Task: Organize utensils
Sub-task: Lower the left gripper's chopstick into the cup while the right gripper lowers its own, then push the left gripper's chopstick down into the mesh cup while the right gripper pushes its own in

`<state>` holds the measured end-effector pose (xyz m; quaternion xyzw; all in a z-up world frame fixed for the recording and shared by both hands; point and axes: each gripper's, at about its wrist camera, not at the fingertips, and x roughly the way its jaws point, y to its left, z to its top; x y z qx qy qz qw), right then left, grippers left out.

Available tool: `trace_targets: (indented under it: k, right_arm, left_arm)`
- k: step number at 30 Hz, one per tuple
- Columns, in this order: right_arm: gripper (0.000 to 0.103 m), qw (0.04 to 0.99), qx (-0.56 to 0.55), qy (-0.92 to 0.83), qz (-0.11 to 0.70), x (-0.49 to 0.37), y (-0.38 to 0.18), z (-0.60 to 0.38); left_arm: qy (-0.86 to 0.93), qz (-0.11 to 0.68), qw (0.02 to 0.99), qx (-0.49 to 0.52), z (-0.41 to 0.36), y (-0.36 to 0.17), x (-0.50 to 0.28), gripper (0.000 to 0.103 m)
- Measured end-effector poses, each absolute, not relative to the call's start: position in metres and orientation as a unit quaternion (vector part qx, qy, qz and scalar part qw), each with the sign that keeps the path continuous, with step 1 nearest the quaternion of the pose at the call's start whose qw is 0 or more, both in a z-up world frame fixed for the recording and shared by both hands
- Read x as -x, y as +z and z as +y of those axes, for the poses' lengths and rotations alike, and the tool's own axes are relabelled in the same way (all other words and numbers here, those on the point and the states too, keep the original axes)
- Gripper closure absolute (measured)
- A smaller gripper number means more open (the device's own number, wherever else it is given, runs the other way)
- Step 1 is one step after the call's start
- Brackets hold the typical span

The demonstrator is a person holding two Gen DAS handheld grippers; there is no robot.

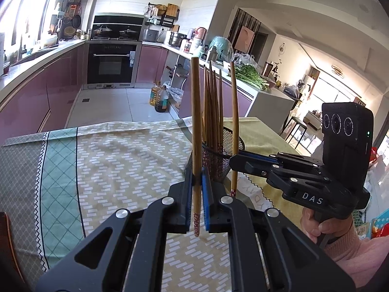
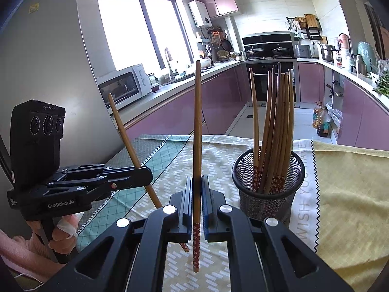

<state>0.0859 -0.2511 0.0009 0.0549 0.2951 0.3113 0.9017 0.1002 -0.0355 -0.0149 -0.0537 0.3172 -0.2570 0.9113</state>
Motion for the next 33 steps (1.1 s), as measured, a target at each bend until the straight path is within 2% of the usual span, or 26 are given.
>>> trace_targets:
  k: [33]
  right_arm:
    - [0.097,0.910,-0.055,0.302,0.278,-0.0900,0.0086,-0.2587]
  left_arm:
    - [-0.267,0.306,0.913,0.040,-0.0446,-0.0074,-0.1015,0.095]
